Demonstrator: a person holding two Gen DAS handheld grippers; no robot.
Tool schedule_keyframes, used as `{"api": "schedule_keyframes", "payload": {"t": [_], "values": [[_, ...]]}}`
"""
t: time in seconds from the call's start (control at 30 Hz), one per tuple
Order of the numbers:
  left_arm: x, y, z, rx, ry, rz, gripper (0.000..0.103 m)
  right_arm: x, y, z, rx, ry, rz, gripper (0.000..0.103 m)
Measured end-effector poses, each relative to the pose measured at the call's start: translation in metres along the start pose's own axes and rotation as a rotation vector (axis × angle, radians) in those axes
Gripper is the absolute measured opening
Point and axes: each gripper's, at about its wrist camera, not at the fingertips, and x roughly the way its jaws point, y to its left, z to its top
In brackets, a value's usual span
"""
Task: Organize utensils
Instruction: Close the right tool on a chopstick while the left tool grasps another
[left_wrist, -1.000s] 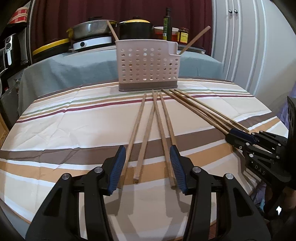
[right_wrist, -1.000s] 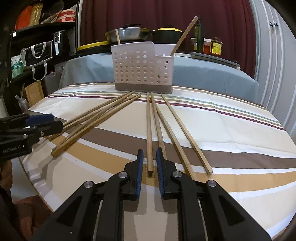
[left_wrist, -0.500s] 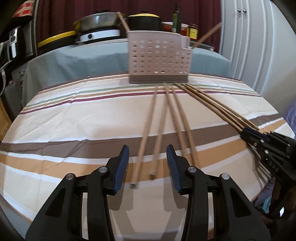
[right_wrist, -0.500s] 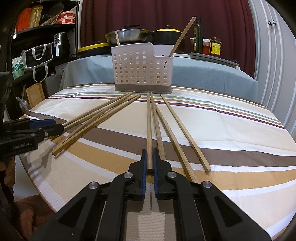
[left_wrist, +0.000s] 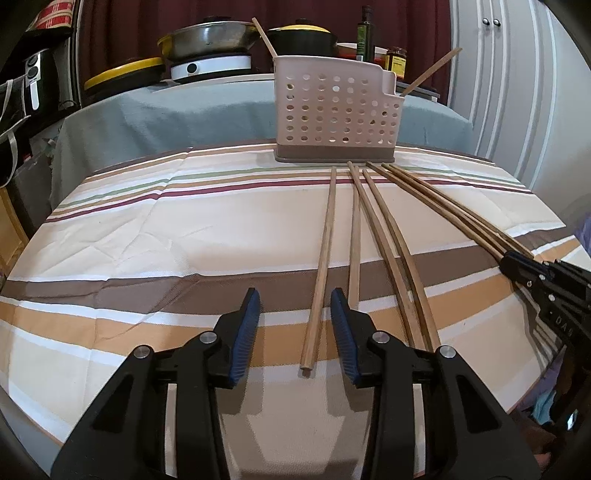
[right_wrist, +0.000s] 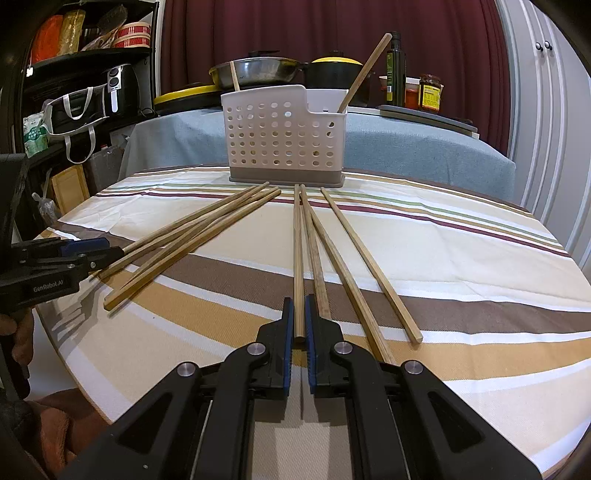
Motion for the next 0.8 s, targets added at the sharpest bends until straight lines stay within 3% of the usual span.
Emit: {"api": "schedule_keyframes", "payload": {"t": [0.13,0.2,0.3,0.8], "values": [[-0.002,0.001,-0.004,0.019,-0.016,0.006,0.029,0.0,-0.001,0.0,0.005,-0.004,0.004,0.007],[-0.003,0.0,-0.007,0.031,-0.024,-0.002,0.017,0.0,-0.002,0.0,0.01,-0.008,0.009,0.007],[-0.006,-0.004,-0.01,0.047,-0.034,-0.014,0.011,-0.001,-0.003,-0.001,0.015,-0.014,0.011,0.007],[-0.02,-0.001,-0.003,0.049,-0.077,-0.021,0.006,-0.017,0.003,0.007,0.008,-0.055,0.012,0.007]]}}
